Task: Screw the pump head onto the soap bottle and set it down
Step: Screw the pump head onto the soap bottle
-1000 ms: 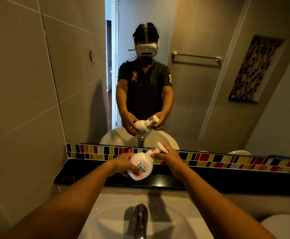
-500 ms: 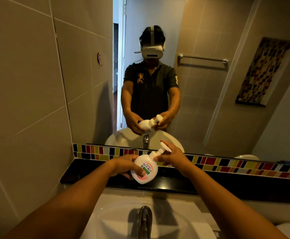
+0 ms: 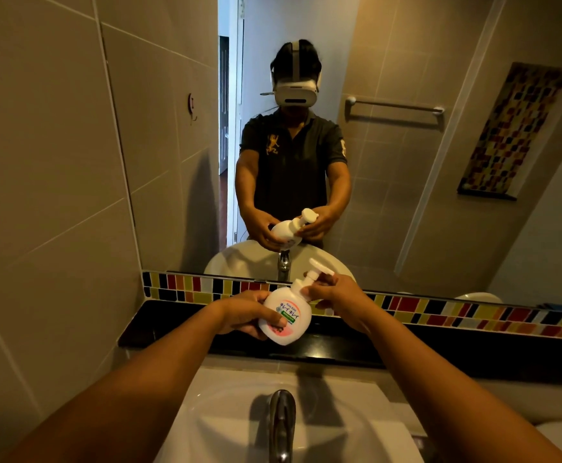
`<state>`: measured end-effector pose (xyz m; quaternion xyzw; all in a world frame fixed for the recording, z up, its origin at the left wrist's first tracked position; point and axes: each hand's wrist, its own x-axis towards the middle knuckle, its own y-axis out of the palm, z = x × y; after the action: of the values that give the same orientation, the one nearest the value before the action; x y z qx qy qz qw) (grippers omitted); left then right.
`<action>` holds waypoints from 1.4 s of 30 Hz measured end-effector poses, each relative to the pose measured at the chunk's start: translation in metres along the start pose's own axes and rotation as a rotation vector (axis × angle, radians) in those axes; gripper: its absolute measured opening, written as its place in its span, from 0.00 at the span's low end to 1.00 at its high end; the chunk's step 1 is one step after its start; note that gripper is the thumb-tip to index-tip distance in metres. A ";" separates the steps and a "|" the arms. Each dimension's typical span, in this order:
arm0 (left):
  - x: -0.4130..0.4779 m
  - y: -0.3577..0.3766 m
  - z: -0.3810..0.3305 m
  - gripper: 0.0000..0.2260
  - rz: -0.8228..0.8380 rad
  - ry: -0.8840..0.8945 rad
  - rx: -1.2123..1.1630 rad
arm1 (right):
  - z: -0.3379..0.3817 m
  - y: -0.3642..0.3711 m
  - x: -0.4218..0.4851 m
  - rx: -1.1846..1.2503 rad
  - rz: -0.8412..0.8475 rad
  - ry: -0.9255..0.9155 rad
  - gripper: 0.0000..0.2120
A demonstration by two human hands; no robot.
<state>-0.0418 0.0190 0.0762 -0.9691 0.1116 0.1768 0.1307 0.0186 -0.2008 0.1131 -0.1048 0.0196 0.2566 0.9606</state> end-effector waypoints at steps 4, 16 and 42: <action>0.003 0.004 -0.004 0.25 -0.030 0.019 0.025 | 0.002 0.006 -0.003 -0.053 -0.072 0.004 0.08; 0.002 0.004 -0.010 0.24 -0.094 0.041 0.083 | -0.004 -0.002 0.001 0.002 0.065 0.097 0.12; 0.004 0.009 -0.012 0.22 -0.156 0.068 0.148 | -0.005 -0.006 -0.002 0.145 0.150 0.148 0.17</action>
<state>-0.0370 0.0060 0.0840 -0.9681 0.0528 0.1243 0.2113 0.0198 -0.2078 0.1091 -0.0520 0.1169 0.3173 0.9396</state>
